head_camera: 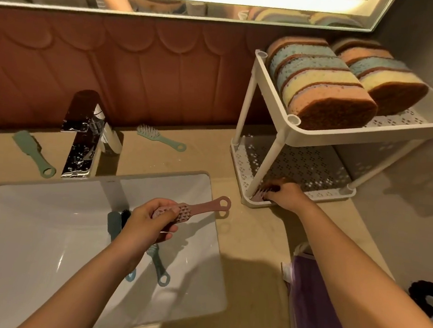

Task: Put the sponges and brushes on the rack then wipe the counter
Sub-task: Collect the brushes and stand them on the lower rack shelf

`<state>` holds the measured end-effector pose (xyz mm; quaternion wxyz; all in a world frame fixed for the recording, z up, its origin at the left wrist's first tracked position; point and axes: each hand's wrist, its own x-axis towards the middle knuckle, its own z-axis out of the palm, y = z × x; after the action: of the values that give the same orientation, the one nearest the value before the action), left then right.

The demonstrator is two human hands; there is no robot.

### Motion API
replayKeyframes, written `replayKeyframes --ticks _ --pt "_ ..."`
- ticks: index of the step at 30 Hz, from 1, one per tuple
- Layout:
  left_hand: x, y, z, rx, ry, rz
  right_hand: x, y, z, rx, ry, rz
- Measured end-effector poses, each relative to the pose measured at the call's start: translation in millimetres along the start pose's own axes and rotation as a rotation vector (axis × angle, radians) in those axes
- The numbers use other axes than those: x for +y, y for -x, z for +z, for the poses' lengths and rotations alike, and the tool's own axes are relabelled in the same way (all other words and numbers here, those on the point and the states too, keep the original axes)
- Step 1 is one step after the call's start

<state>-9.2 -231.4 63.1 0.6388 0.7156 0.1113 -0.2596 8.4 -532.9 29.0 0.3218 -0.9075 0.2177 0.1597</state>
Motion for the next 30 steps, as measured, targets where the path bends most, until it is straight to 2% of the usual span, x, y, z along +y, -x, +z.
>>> replayKeyframes --ticks 8,13,16,19,25,30 --pt "2.5 4.6 4.9 -0.027 0.019 -0.006 5.9 6.3 -0.2 -0.051 -0.001 -0.017" --pt "6.8 15.6 5.4 -0.050 0.003 0.002 5.5 31.1 4.5 0.129 -0.004 -0.061" --pt "8.3 24.8 5.5 -0.051 -0.092 0.057 -8.0 65.6 9.6 0.211 -0.130 -0.168" --pt "7.7 34.0 8.3 -0.055 -0.212 0.143 -28.5 105.7 20.0 0.186 -0.216 -0.312" --pt "10.8 46.2 21.2 -0.096 -0.217 0.193 -61.2 149.9 47.8 0.208 -0.037 -0.535" --pt "19.9 51.2 37.8 -0.154 -0.237 0.214 -61.3 158.7 54.8 0.225 -0.005 -0.575"
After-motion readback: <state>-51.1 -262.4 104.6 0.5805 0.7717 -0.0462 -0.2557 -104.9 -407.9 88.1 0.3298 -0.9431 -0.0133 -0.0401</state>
